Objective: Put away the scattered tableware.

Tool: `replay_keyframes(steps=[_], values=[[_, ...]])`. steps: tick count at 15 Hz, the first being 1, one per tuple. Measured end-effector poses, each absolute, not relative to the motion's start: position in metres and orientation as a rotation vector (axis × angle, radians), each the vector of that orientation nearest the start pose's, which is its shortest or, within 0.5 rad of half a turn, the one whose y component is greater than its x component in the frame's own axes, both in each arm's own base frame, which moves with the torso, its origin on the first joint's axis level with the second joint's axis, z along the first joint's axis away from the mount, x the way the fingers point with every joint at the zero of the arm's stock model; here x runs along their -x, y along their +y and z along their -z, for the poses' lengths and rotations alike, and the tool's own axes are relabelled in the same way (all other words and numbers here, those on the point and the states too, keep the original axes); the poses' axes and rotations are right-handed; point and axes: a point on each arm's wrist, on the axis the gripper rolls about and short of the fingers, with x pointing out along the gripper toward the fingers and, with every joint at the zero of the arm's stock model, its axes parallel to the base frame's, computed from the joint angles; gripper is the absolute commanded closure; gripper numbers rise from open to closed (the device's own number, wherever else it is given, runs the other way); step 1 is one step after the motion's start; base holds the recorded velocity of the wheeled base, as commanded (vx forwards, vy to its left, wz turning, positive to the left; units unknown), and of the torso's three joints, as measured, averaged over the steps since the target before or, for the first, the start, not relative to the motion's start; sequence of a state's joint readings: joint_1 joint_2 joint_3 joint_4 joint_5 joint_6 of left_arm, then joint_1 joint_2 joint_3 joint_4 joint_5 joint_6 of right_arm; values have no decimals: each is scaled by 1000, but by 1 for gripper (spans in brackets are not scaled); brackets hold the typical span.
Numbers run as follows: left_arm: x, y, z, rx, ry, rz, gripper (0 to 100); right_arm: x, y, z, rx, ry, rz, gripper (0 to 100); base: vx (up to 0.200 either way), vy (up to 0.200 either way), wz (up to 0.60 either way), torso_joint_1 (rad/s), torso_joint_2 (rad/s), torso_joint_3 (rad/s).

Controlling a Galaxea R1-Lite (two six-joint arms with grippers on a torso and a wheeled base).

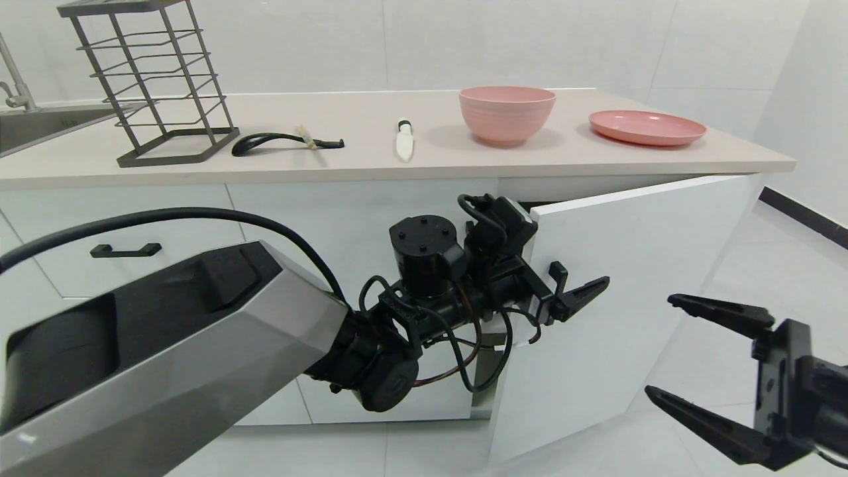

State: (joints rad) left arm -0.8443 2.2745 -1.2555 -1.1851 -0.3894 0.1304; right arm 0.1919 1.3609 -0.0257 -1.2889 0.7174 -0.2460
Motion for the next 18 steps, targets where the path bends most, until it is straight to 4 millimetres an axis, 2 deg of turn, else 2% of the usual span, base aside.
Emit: replay_keyframes(steps=[4, 7, 11, 18], values=[[-291, -346, -126, -69, -250, 1225, 0, -118, 29, -159, 268, -224, -818, 0, 0, 0, 0, 0, 0, 0], [-285, -349, -115, -66, -238, 1241, 0, -102, 22, -167, 299, -297, -757, 0, 0, 0, 0, 0, 0, 0], [-267, -355, -100, -64, -196, 1285, 0, -92, 20, -168, 306, -311, -745, 0, 0, 0, 0, 0, 0, 0], [-244, -370, -94, -64, -176, 1349, 0, -82, 20, -174, 327, -371, -735, 0, 0, 0, 0, 0, 0, 0]])
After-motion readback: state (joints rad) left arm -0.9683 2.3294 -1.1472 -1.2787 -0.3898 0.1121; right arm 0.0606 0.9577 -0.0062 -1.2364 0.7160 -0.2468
